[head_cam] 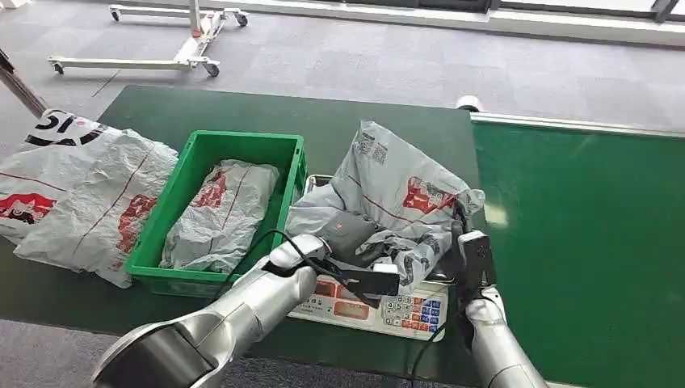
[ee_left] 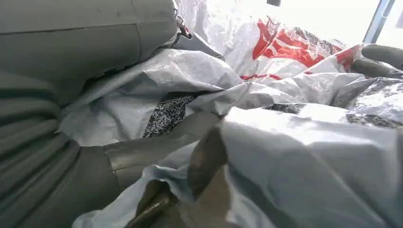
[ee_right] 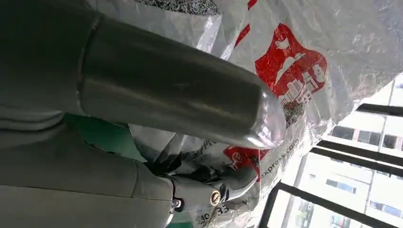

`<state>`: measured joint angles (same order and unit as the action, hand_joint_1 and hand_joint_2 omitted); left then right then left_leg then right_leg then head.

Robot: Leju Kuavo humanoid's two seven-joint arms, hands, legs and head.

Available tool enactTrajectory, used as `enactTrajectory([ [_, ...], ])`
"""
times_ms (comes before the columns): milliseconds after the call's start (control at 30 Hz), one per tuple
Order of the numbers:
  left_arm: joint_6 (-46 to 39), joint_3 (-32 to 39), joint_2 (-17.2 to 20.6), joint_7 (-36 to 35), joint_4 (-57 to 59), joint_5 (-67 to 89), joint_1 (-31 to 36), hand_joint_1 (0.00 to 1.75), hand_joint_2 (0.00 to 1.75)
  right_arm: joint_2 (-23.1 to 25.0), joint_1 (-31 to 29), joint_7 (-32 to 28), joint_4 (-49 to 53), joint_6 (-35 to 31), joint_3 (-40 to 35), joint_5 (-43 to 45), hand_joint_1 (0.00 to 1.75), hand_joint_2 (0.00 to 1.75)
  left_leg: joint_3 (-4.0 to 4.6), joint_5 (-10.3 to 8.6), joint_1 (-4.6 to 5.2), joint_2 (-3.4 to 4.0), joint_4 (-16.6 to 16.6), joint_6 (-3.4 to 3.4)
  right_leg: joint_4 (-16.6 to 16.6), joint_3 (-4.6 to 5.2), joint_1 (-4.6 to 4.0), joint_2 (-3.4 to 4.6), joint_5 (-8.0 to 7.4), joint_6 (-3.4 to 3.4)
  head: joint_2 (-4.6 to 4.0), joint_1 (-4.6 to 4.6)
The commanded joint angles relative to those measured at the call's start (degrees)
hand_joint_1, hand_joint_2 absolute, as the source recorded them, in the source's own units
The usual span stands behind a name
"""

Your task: Moved the parcel from conveyor to table for the left to box.

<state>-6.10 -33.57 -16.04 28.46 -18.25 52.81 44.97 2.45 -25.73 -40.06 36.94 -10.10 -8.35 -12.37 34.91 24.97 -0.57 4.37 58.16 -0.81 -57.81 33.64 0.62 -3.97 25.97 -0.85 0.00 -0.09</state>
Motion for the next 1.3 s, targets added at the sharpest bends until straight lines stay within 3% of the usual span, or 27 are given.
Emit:
enactTrajectory([
  [33,0.45,-2.17,2.39,-0.74,2.50,-1.23,1.88,1.75,1.75,0.97,-3.09,0.06,-4.97,0.13,-3.31,0.48,0.00,0.00,-0.02,-0.04,-0.02,-0.12,-0.08,0.02,0.06,0.07,0.02,0.55,-0.10,0.07,0.00,0.00],
  [333,0.45,-2.17,2.39,-0.74,2.50,-1.23,1.88,1.75,1.75,0.97,-3.09,0.06,-4.97,0.13,-3.31,0.48,0.00,0.00,-0.03,-0.01,0.00,-0.01,-0.01,-0.01,-0.03,0.05,0.02,0.31,-0.03,0.04,0.00,0.00],
  [467,-2.38,-0.55,4.56,1.42,1.23,-3.87,3.34,1.75,1.75,0.17,-2.82,0.06,-4.09,-0.41,-2.82,1.43,0.00,0.00,-0.05,-0.06,-0.03,-0.11,-0.09,-0.01,0.04,0.08,0.02,0.59,-0.10,0.08,0.00,0.00],
  [500,-9.82,2.56,7.34,5.91,-1.81,-7.26,5.57,1.75,1.75,-1.11,-0.81,0.06,-0.05,-3.13,-1.49,2.45,0.00,0.00,-0.02,-0.03,-0.02,-0.02,-0.02,-0.03,-0.04,0.10,0.01,0.47,-0.06,0.07,0.00,0.00],
  [600,-7.59,6.02,17.11,8.02,-15.15,-12.58,8.43,1.75,1.75,-3.57,2.58,0.11,5.31,-2.07,1.03,3.23,0.00,0.00,0.18,-0.11,-0.07,-0.17,0.08,-0.08,-0.14,0.30,-0.04,0.44,-0.09,0.11,0.00,0.00],
  [667,-5.50,10.18,24.50,5.79,-29.54,-18.12,7.54,1.75,1.75,-4.03,5.76,0.56,9.63,-2.74,3.95,2.90,0.00,0.00,0.23,-0.17,-0.09,-0.08,0.09,-0.17,-0.17,0.38,-0.08,0.31,-0.10,0.16,0.00,0.00],
  [767,-2.70,16.35,32.34,1.41,-43.48,-22.62,5.17,1.75,1.75,-4.39,10.13,0.95,14.63,-3.08,7.40,2.37,0.00,0.00,0.22,-0.18,-0.07,0.00,0.04,-0.23,-0.30,0.52,-0.05,0.67,-0.12,0.26,0.00,-0.02],
  [800,-2.31,19.33,35.62,0.63,-47.27,-24.00,3.51,1.75,1.75,-4.55,11.61,1.04,16.10,-2.72,8.53,2.20,0.00,0.00,0.23,-0.17,-0.05,0.03,0.05,-0.24,-0.33,0.53,-0.04,0.55,-0.09,0.23,0.00,-0.02],
  [867,-2.33,23.01,38.22,0.81,-50.79,-25.86,0.63,1.75,1.75,-4.39,13.47,0.94,18.08,-2.61,10.44,1.62,0.00,0.00,0.13,-0.13,-0.04,0.15,-0.03,-0.25,-0.33,0.52,-0.03,0.70,-0.04,0.28,0.00,-0.02],
  [933,-4.48,33.18,40.51,1.27,-59.58,-29.17,-9.85,1.75,1.75,-3.88,15.52,1.13,20.91,-2.18,12.22,0.63,0.00,0.00,0.02,-0.09,-0.04,0.15,-0.16,-0.25,-0.26,0.44,-0.02,0.76,0.01,0.31,0.00,-0.04],
  [967,-11.47,43.11,38.21,2.03,-64.00,-30.29,-14.47,1.75,1.75,-3.41,16.10,0.79,22.38,-2.21,12.75,-0.59,0.00,0.00,-0.16,-0.05,0.00,0.30,-0.31,-0.27,-0.14,0.30,0.02,0.81,0.03,0.33,0.00,0.00],
  [1000,-11.61,48.99,40.37,3.79,-68.74,-33.98,-20.84,1.75,1.75,-2.74,16.81,1.30,24.39,-2.22,12.94,-1.47,0.00,0.00,-0.34,0.00,0.05,0.45,-0.49,-0.28,-0.06,0.22,0.09,1.11,0.05,0.36,0.00,-0.02],
  [1067,-4.67,58.76,41.03,3.72,-65.53,-34.10,-21.02,1.75,1.75,-1.16,15.35,4.07,25.26,-1.58,12.89,-3.48,0.00,0.00,-0.44,0.13,0.09,0.74,-0.55,-0.34,-0.07,0.24,0.15,1.37,0.15,0.40,0.00,0.00],
  [1167,-3.05,58.02,40.05,6.10,-59.05,-31.64,-15.67,1.75,1.75,-1.02,14.61,4.74,24.57,-1.69,12.61,-3.67,0.00,0.00,-0.02,0.23,-0.04,0.44,-0.18,-0.51,-0.37,0.49,-0.02,0.90,0.36,0.53,0.00,-0.04],
  [1200,-3.08,56.49,39.25,5.11,-58.16,-30.14,-15.18,1.75,1.75,-1.12,14.85,4.67,24.43,-1.67,12.65,-3.59,0.00,0.00,-0.07,0.24,-0.10,0.47,-0.23,-0.52,-0.31,0.49,-0.06,1.05,0.37,0.57,0.00,-0.02],
  [1300,-1.56,53.12,36.58,2.59,-57.09,-26.98,-17.27,1.75,1.75,-1.07,15.45,4.55,24.55,-1.58,12.89,-3.39,0.00,0.00,-0.03,0.05,-0.02,-0.20,-0.39,-0.45,-0.15,0.40,0.01,0.32,0.48,0.48,0.00,0.00],
])
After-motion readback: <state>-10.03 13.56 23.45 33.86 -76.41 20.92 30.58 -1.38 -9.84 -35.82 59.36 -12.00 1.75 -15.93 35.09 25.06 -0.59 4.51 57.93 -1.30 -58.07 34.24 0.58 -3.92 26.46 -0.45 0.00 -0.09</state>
